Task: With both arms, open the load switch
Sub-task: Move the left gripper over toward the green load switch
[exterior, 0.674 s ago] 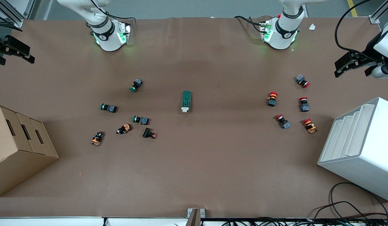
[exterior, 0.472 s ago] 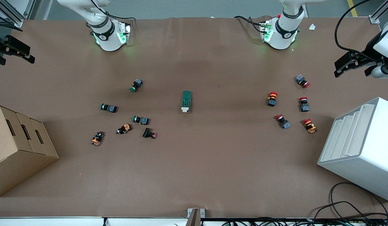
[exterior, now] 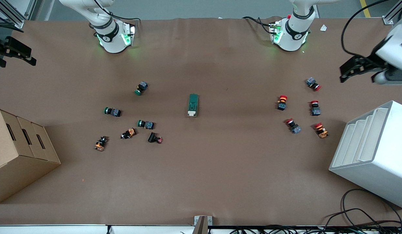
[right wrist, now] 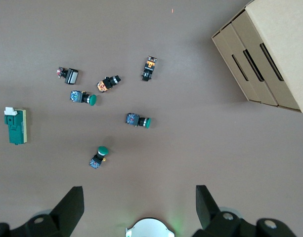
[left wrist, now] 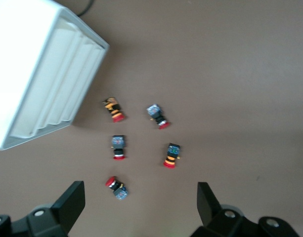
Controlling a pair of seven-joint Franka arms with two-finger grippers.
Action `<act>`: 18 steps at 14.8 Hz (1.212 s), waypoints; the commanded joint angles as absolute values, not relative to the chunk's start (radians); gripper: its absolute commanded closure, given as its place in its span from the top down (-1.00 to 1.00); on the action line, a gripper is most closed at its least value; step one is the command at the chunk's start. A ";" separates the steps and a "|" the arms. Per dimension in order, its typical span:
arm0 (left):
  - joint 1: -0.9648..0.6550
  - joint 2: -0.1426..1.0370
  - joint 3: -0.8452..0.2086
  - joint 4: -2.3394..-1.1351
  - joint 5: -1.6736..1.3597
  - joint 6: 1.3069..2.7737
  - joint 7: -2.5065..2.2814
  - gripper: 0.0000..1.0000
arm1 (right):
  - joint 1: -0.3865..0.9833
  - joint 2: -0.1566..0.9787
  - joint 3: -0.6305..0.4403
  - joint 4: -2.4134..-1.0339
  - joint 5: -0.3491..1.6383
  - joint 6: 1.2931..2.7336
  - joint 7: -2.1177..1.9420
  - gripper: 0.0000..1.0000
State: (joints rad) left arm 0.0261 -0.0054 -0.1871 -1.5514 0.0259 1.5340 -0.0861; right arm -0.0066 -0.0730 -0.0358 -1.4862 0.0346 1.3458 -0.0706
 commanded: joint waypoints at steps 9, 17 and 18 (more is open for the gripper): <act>-0.096 0.083 -0.453 -1.794 0.055 1.919 -0.530 1.00 | -0.002 -0.086 -0.037 -1.497 0.006 1.345 -0.077 1.00; -0.400 0.204 -0.469 -1.934 0.343 2.102 -1.032 1.00 | -0.008 -0.037 -0.040 -1.493 0.020 1.362 -0.084 1.00; -0.450 0.242 -0.469 -1.930 0.416 2.108 -1.114 1.00 | -0.008 -0.023 -0.040 -1.493 0.018 1.377 -0.086 1.00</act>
State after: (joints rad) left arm -0.3792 0.1860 -0.4710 -1.9403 0.3064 2.0913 -0.9852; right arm -0.0072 -0.0411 -0.0386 -1.4884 0.0203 1.3560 -0.0799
